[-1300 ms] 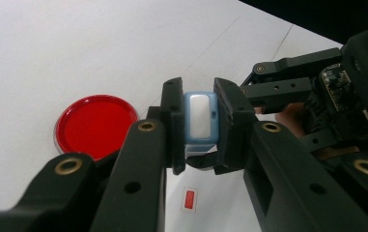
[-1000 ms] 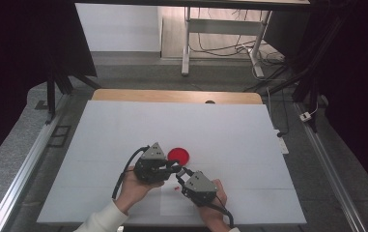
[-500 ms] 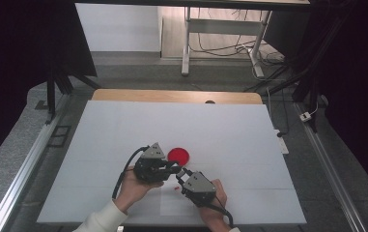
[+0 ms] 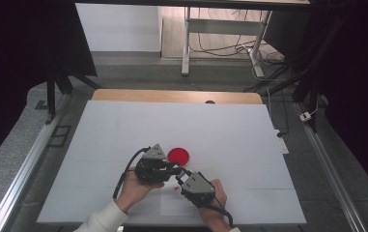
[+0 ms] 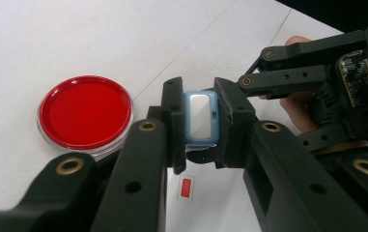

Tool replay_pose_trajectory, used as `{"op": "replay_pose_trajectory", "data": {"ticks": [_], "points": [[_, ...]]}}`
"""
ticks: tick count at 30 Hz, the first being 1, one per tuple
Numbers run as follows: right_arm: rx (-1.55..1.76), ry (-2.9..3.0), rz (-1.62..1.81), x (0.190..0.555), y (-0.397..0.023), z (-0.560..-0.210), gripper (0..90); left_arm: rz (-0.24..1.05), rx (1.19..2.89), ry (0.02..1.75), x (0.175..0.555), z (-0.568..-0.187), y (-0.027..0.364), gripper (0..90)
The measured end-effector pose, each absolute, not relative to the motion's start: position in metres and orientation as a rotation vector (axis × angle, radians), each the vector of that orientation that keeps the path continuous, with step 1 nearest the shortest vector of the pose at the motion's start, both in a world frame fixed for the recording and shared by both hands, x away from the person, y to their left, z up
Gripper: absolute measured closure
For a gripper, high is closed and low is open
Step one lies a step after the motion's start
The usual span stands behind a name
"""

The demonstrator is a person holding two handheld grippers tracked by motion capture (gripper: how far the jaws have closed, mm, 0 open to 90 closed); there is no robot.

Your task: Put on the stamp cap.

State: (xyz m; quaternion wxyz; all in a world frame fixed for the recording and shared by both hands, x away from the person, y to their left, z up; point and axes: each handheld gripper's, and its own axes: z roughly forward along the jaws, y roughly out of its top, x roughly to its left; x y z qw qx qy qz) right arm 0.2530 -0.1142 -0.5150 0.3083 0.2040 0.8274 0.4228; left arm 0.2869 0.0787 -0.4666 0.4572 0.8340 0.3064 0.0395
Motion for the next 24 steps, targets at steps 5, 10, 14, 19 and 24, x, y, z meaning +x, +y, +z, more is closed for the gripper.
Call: {"op": "replay_pose_trajectory", "data": {"ticks": [5, 10, 14, 19, 24], "points": [[0.545, 2.194, 1.135, 0.2537, -0.1155, -0.5161, 64.6, 0.087, 2.049, 0.762, 0.2871, -0.4677, 0.0787, 76.0], [0.537, 2.197, 1.163, 0.2543, -0.1183, -0.5157, 64.5, 0.064, 2.035, 0.766, 0.2878, -0.4673, 0.0802, 76.0], [0.531, 2.203, 1.161, 0.2543, -0.1181, -0.5153, 64.4, 0.062, 2.043, 0.764, 0.2882, -0.4677, 0.0803, 76.1], [0.521, 2.205, 1.147, 0.2539, -0.1174, -0.5161, 64.4, 0.057, 2.046, 0.763, 0.2883, -0.4683, 0.0803, 76.0], [0.513, 2.2, 1.152, 0.253, -0.1184, -0.5144, 64.4, 0.035, 2.028, 0.765, 0.2888, -0.4679, 0.0819, 76.1]]}}
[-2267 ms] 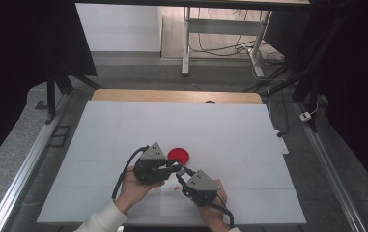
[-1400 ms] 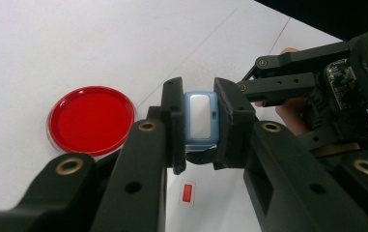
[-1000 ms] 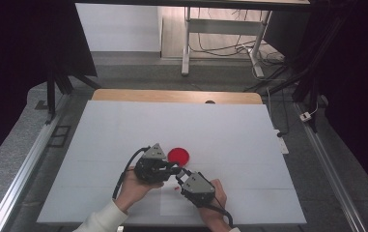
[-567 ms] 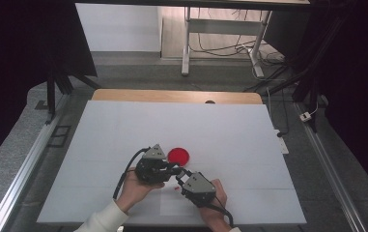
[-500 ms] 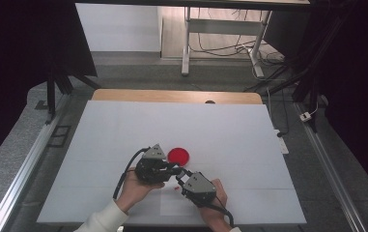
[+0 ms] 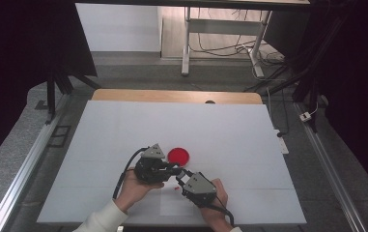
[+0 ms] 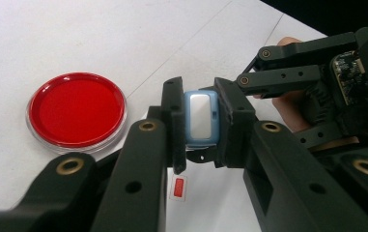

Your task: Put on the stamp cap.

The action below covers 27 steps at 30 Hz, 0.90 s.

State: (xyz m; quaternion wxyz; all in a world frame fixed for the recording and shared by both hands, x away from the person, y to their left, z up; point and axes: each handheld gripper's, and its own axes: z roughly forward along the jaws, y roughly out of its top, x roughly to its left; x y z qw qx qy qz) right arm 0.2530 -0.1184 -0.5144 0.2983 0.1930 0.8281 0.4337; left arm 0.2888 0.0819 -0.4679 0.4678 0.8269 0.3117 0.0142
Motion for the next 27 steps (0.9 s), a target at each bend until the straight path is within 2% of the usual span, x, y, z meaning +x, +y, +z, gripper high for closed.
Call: {"op": "replay_pose_trajectory", "data": {"ticks": [17, 23, 27], "points": [[0.525, 2.239, 1.14, 0.2587, -0.121, -0.5144, 62.6, 0.081, 2.034, 0.756, 0.2872, -0.4657, 0.0806, 75.9], [0.546, 2.261, 1.149, 0.2621, -0.1229, -0.5153, 53.1, 0.091, 2.018, 0.761, 0.2872, -0.4646, 0.0823, 75.8], [0.55, 2.267, 1.146, 0.2626, -0.1243, -0.5151, 50.7, 0.092, 2.014, 0.762, 0.2876, -0.4636, 0.0845, 75.8]]}}
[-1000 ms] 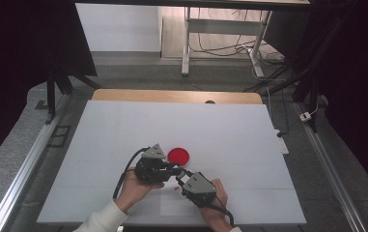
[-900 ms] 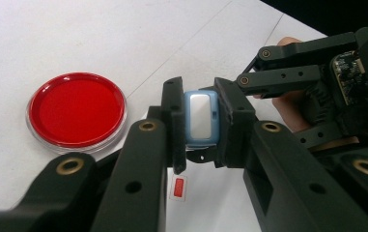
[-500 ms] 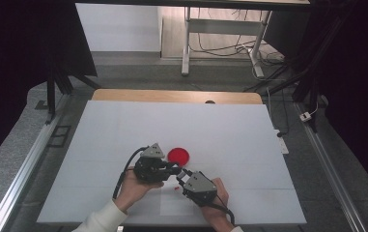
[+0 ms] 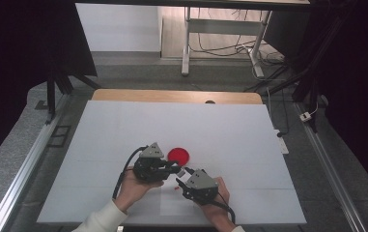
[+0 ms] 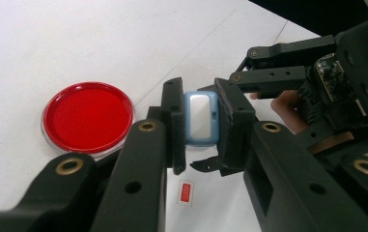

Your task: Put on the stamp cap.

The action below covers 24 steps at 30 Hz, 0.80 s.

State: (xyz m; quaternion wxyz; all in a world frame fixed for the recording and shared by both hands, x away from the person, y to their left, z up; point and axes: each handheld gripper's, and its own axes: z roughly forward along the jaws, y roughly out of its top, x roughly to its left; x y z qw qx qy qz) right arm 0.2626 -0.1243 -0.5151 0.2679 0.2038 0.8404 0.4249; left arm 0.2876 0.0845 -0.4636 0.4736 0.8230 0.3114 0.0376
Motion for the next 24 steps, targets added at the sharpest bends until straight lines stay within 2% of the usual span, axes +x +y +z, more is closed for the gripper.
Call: {"op": "replay_pose_trajectory", "data": {"ticks": [9, 24], "points": [[0.582, 2.28, 1.165, 0.265, -0.141, -0.514, 48.3, 0.093, 2.005, 0.76, 0.288, -0.461, 0.089, 75.7], [0.711, 2.276, 1.172, 0.269, -0.216, -0.508, 47.9, 0.109, 1.989, 0.761, 0.288, -0.457, 0.097, 75.8]]}}
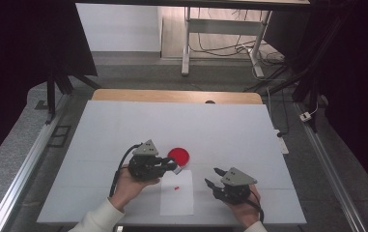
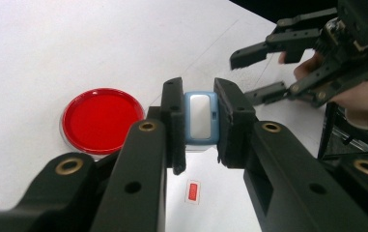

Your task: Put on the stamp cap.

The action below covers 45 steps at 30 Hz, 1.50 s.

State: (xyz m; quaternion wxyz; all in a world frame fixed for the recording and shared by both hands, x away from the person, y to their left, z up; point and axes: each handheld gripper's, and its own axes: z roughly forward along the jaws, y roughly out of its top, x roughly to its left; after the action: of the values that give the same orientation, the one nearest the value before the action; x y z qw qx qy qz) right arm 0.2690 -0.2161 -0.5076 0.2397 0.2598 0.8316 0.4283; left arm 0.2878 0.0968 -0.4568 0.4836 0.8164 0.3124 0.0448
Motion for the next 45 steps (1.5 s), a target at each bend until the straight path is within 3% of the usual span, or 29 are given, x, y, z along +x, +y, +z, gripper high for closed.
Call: {"op": "replay_pose_trajectory", "data": {"ticks": [20, 45], "points": [[0.859, 2.197, 1.168, 0.267, -0.295, -0.502, 47.9, 0.118, 1.96, 0.759, 0.29, -0.451, 0.105, 75.7], [0.874, 2.202, 1.138, 0.271, -0.305, -0.506, 47.6, 0.223, 1.949, 0.809, 0.301, -0.444, 0.127, 75.7]]}}
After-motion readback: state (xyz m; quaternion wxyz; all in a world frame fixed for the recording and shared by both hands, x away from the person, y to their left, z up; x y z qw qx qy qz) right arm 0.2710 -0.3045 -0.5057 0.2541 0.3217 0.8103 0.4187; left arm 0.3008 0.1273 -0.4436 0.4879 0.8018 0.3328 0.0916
